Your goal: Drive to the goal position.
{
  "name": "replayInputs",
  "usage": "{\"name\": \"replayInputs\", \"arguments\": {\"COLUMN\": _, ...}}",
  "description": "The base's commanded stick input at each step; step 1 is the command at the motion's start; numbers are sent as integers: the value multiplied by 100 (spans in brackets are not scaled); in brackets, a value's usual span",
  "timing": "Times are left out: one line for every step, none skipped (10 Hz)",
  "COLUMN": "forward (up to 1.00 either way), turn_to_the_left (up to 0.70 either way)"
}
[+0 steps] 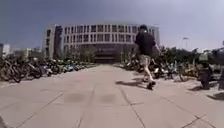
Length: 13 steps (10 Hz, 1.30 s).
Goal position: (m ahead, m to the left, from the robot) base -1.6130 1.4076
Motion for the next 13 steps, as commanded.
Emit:
{"name": "replayInputs", "arguments": {"forward": 70, "turn_to_the_left": 0}}
{"name": "replayInputs", "arguments": {"forward": 70, "turn_to_the_left": 0}}
{"name": "replayInputs", "arguments": {"forward": 70, "turn_to_the_left": 0}}
{"name": "replayInputs", "arguments": {"forward": 70, "turn_to_the_left": 0}}
{"name": "replayInputs", "arguments": {"forward": 70, "turn_to_the_left": 0}}
{"name": "replayInputs", "arguments": {"forward": 70, "turn_to_the_left": 0}}
{"name": "replayInputs", "arguments": {"forward": 70, "turn_to_the_left": 0}}
{"name": "replayInputs", "arguments": {"forward": 70, "turn_to_the_left": 0}}
{"name": "replayInputs", "arguments": {"forward": 70, "turn_to_the_left": 0}}
{"name": "replayInputs", "arguments": {"forward": 70, "turn_to_the_left": 0}}
{"name": "replayInputs", "arguments": {"forward": 70, "turn_to_the_left": 0}}
{"name": "replayInputs", "arguments": {"forward": 70, "turn_to_the_left": 0}}
{"name": "replayInputs", "arguments": {"forward": 70, "turn_to_the_left": 0}}
